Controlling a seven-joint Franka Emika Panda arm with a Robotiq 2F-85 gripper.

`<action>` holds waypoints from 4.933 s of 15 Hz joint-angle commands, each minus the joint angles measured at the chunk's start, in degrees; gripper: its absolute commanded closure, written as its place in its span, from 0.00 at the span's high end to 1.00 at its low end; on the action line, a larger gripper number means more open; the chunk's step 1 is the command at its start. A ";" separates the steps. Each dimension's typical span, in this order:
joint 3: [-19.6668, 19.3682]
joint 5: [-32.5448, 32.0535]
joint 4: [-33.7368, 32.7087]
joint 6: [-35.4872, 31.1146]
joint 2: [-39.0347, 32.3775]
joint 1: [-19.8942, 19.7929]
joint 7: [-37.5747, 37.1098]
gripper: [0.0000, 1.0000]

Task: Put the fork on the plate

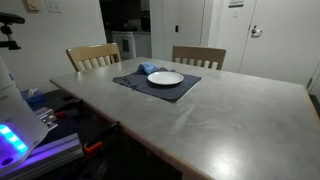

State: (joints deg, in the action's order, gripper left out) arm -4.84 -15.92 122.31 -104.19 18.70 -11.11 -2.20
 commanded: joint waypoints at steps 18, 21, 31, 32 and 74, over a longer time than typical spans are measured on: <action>-0.76 -0.23 -0.20 0.25 -0.03 0.88 -0.16 1.00; -0.76 -0.23 -0.20 0.25 -0.03 0.88 -0.16 1.00; -0.76 -0.23 -0.20 0.25 -0.03 0.88 -0.16 1.00; -0.76 -0.23 -0.20 0.25 -0.03 0.88 -0.16 1.00; -5.04 19.65 9.73 -18.39 -4.37 10.38 52.64 1.00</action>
State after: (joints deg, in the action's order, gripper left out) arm -9.42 1.96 129.37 -123.68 12.40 -1.21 43.95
